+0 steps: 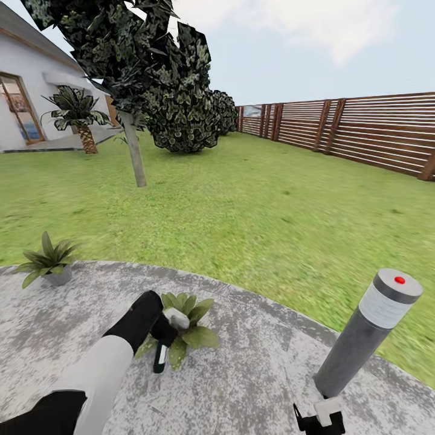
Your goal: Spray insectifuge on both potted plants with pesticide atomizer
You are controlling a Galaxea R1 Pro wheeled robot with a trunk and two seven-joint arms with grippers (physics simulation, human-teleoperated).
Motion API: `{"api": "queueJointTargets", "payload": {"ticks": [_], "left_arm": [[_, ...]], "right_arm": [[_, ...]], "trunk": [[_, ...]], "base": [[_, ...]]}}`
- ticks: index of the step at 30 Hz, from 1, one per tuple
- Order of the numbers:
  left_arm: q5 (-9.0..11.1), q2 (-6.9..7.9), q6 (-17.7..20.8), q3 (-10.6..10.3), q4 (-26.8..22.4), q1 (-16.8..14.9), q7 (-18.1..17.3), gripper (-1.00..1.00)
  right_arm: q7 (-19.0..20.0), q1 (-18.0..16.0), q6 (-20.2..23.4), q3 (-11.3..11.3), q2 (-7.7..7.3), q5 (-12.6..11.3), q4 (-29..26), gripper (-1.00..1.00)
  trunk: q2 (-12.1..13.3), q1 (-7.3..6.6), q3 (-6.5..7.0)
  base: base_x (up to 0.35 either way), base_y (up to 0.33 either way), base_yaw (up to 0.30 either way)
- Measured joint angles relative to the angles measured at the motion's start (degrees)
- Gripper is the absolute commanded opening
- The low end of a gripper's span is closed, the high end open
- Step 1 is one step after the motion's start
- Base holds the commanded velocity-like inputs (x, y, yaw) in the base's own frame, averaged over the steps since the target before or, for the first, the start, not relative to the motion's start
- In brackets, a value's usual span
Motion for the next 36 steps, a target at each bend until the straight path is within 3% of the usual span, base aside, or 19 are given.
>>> {"api": "queueJointTargets", "payload": {"ticks": [4, 14, 19, 22, 36], "left_arm": [[-0.38, -1.47, 0.18, -0.07, -0.02, -1.54, -0.07, -1.00], [-0.59, -1.51, 0.28, -0.49, 1.12, -1.70, -0.15, -1.00], [-0.37, -1.09, 0.48, -7.67, 2.93, -1.21, -3.81, -1.00], [-0.49, -0.94, 0.40, -9.09, 3.19, -0.98, -6.23, -1.00], [-0.76, -1.02, 0.40, -9.37, 2.80, -1.46, -7.00, -1.00]], "right_arm": [[-0.01, 0.00, 0.01, 0.00, -0.03, 0.00, -0.01, 1.00], [-0.13, 0.00, -0.03, 0.00, -0.05, -0.01, -0.08, 1.00], [-0.16, 0.00, -0.06, 0.00, -0.05, -0.01, -0.09, 1.00], [-0.16, 0.00, -0.01, 0.00, -0.08, -0.01, -0.09, 1.00], [-0.16, 0.00, 0.03, 0.00, -0.09, -0.01, -0.08, 1.00]], "trunk": [[0.00, 0.00, 0.00], [0.00, 0.00, 0.00], [0.00, 0.00, 0.00], [0.00, 0.00, 0.00], [0.00, 0.00, 0.00]], "base": [[0.000, 0.000, 0.000], [0.000, 0.000, 0.000], [0.000, 0.000, 0.000], [0.000, 0.000, 0.000], [0.000, 0.000, 0.000]]}}
